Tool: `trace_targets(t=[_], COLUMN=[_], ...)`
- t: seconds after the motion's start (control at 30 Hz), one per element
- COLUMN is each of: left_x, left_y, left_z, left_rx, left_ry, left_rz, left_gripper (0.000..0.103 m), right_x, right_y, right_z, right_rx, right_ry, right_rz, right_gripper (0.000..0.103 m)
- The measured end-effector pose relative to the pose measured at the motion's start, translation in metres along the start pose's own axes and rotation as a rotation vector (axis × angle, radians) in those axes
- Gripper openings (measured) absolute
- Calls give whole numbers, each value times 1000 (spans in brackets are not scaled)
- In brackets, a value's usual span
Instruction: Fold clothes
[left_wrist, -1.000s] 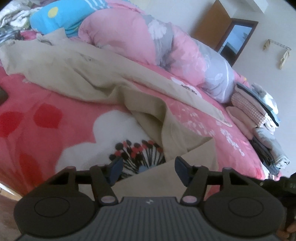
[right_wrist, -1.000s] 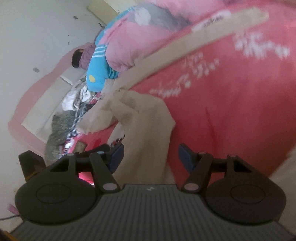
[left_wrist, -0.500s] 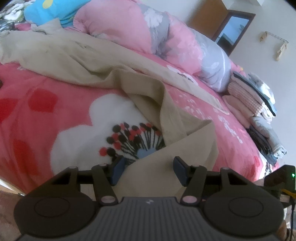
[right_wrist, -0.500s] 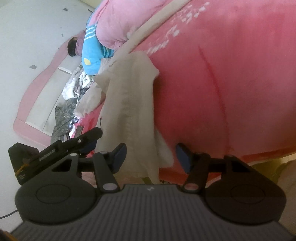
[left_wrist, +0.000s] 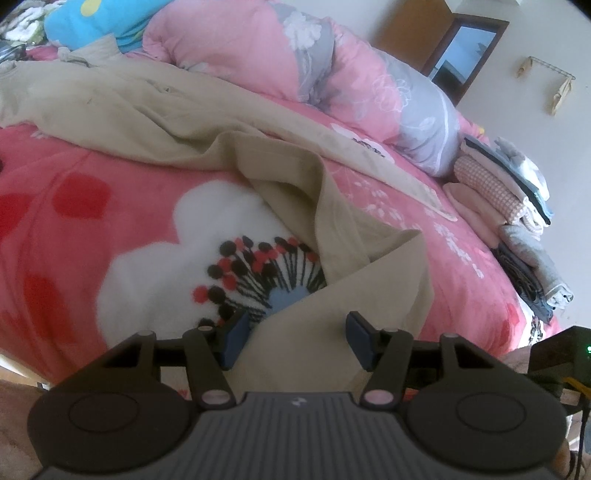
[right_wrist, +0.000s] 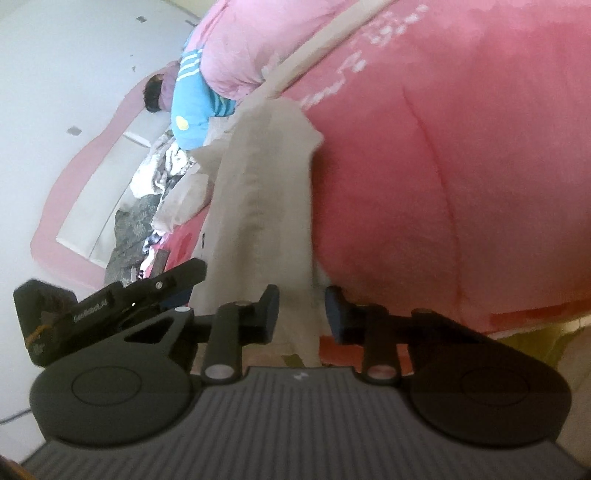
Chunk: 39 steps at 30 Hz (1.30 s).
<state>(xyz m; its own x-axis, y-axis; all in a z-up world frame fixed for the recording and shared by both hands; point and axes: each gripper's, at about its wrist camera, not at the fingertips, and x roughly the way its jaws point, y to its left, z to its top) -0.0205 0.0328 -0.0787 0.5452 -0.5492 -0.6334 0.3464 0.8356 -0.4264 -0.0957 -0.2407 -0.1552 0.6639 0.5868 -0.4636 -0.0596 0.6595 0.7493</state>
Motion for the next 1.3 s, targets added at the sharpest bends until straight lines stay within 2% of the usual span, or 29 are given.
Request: trace_targets(t=[0.17, 0.43, 0.53, 0.7, 0.73, 0.83, 0.97, 1.1, 1.3], left_x=[1, 4, 5, 5, 5, 4, 2, 4, 12], left_y=[1, 1, 1, 2, 2, 1, -2, -11, -31], left_z=[1, 1, 2, 2, 2, 2, 3, 4, 3], left_rx=[-2, -3, -5, -6, -7, -4, 7, 28, 71], left_ry=[2, 4, 5, 7, 7, 10, 19, 45, 79], left_rz=[-2, -6, -8, -11, -11, -12, -27, -95, -174], left_gripper=[59, 59, 59, 59, 59, 59, 58, 58, 58], right_x=[1, -10, -4, 15, 19, 18, -4, -32, -78], right_y=[3, 6, 6, 9, 7, 6, 16, 27, 32], right_z=[1, 7, 8, 3, 2, 2, 4, 7, 32], right_rx=[-23, -43, -48, -60, -56, -61, -115, -159, -275], right_ry=[-15, -120, -104, -22, -4, 0, -65, -127, -219], right_rz=[-17, -34, -11, 34, 32, 8, -12, -40, -157], right_gripper=[26, 28, 29, 29, 25, 6, 1, 0, 0])
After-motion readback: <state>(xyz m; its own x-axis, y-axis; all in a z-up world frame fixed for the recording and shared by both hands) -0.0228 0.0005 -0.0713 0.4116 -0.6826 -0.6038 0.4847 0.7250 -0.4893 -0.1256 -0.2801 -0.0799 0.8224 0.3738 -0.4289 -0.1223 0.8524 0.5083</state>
